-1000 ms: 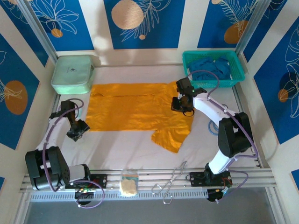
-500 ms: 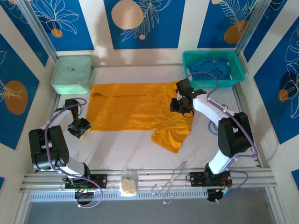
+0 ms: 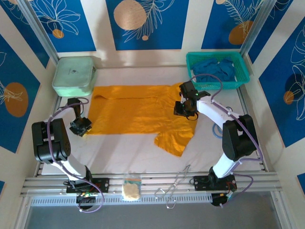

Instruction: Fold and stack the t-shirts

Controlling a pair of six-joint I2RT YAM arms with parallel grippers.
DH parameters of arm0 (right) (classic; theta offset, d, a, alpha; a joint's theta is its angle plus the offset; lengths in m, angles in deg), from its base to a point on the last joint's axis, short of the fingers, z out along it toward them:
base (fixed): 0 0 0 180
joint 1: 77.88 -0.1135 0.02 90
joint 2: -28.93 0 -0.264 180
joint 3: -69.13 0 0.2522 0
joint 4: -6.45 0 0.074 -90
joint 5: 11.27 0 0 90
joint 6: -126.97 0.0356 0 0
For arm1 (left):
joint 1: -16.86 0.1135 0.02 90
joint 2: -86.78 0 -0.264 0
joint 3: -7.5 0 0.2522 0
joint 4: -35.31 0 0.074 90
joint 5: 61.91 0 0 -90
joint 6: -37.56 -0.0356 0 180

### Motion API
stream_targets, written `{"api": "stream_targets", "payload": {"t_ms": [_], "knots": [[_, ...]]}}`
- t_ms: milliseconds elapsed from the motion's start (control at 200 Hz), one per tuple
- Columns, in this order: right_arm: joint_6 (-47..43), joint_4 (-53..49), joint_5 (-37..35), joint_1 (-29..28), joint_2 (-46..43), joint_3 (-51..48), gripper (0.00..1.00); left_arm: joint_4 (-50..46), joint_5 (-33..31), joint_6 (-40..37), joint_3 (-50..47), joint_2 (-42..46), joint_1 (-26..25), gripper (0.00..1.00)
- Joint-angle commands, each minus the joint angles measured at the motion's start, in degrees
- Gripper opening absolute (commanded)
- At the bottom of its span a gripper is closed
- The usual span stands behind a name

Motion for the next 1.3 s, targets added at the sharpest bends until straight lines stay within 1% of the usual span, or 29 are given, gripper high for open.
{"api": "stream_targets", "payload": {"t_ms": [0,125,155,205,280,350,410,420,445,475,500,510,580,605,630,725,810,861,901,981,1081,1186,1291], "knots": [[-1.0,-3.1,-0.8,-0.3,-2.5,2.9,0.25,4.3,1.5,-1.1,0.4,-3.2,0.3,0.22],[-3.7,-4.9,-2.4,-0.1,-6.3,5.0,0.25,4.9,2.6,-1.5,1.3,-4.2,0.2,0.13],[-4.9,-5.0,-2.3,0.0,-7.7,5.4,0.25,5.1,2.9,-1.5,1.5,-4.4,0.2,0.09],[-7.3,-4.7,-2.4,-0.2,-10.8,5.9,0.25,5.4,3.4,-1.7,1.9,-4.6,0.2,0.00],[-11.4,-2.4,-2.7,-1.1,-17.6,4.8,0.26,5.6,4.3,-2.0,2.4,-4.6,0.1,0.00],[-15.5,0.4,-1.7,-2.2,-24.4,3.0,0.32,5.8,4.7,-2.2,2.4,-4.0,0.1,0.00],[-18.0,1.7,-1.2,-3.0,-29.4,2.0,0.46,5.7,4.9,-2.6,2.2,-3.3,0.1,0.00],[-18.5,1.8,-0.9,-3.0,-30.3,1.9,0.47,5.6,4.9,-2.6,2.1,-3.1,0.1,0.00],[-19.4,1.7,0.2,-3.0,-31.9,1.8,0.55,5.6,4.9,-2.6,2.0,-2.7,0.1,0.00],[-20.6,1.0,1.7,-3.0,-33.5,2.1,0.61,5.6,4.8,-2.8,1.6,-2.1,0.1,0.00],[-22.2,-0.1,3.6,-3.0,-34.5,2.4,0.64,5.6,4.7,-2.9,1.4,-1.6,0.1,0.00],[-23.2,-0.2,4.7,-3.0,-34.9,2.4,0.64,5.5,4.6,-3.0,1.3,-1.3,0.0,0.00],[-33.5,-3.1,15.5,-3.3,-37.6,0.9,0.54,5.5,4.7,-3.2,0.5,0.0,0.0,0.00],[-37.7,-3.8,17.4,-4.2,-38.5,-0.1,0.53,5.5,4.8,-3.3,0.3,0.5,0.0,0.00],[-41.0,-4.5,16.1,-6.0,-39.3,-0.8,0.54,5.6,4.9,-3.3,0.0,1.0,0.0,0.00],[-50.9,-8.5,4.9,-13.0,-40.2,-2.9,0.60,6.2,5.8,-3.0,-1.5,2.8,-0.1,0.00],[-59.0,-16.0,0.2,-17.3,-38.3,-4.0,0.64,6.8,6.6,-2.7,-2.7,4.4,-0.3,0.00],[-63.3,-17.7,-4.0,-20.9,-37.7,-6.7,0.65,7.6,6.8,-2.4,-3.7,5.6,-0.4,0.00],[-66.5,-18.7,-5.8,-23.2,-37.4,-9.3,0.65,8.3,7.0,-1.9,-4.6,6.6,-0.5,0.00],[-70.7,-18.5,-7.6,-25.9,-36.6,-15.0,0.65,9.3,7.1,-1.1,-6.2,8.8,-0.6,0.00],[-73.1,-16.5,-8.5,-28.4,-34.2,-21.0,0.64,9.4,7.1,-0.8,-7.1,10.8,-0.7,0.00],[-74.0,-13.3,-8.5,-30.6,-31.0,-25.3,0.63,8.9,6.8,-1.2,-7.6,12.4,-0.7,0.00],[-73.1,-11.0,-7.9,-31.9,-27.7,-27.0,0.63,8.8,7.0,-1.2,-8.5,14.1,-0.7,0.00]]}}
